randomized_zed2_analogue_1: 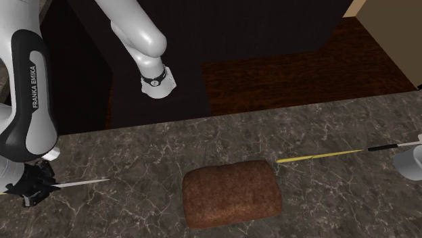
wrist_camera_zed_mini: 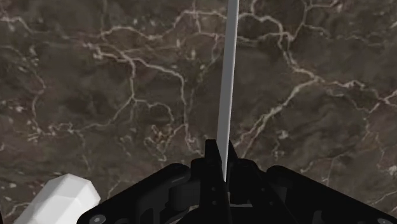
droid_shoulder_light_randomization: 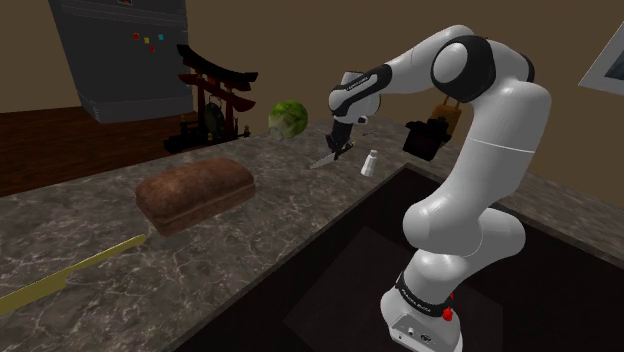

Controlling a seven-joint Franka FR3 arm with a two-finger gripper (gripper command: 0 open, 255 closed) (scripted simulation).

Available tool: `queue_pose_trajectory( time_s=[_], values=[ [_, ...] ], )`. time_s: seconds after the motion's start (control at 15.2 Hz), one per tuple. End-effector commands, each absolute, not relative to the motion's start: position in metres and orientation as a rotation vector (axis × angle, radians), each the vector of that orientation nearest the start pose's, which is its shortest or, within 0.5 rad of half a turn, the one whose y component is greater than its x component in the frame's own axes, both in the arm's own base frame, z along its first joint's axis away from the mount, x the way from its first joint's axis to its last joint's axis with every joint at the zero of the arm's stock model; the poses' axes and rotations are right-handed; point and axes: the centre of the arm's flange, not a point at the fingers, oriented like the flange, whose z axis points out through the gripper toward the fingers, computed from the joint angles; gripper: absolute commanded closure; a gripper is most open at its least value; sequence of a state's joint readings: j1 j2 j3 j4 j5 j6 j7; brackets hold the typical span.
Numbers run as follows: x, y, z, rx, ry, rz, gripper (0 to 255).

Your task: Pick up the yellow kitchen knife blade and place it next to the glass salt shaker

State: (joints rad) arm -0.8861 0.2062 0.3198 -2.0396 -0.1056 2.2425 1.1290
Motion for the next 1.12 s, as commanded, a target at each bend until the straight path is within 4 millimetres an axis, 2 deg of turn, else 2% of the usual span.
queue_pose_trajectory(
  time_s=[0.0, 0.53, 0.59, 0.92, 1.06],
  values=[
    [0.489, -0.320, 0.338, -2.158, 2.304, -0.023, 255],
    [0.489, -0.320, 0.338, -2.158, 2.304, -0.023, 255],
    [0.489, -0.320, 0.338, -2.158, 2.304, -0.023, 0],
    [0.489, -0.320, 0.338, -2.158, 2.304, -0.023, 0],
    [0.489, -0.319, 0.365, -2.158, 2.304, -0.023, 0]
  ],
)
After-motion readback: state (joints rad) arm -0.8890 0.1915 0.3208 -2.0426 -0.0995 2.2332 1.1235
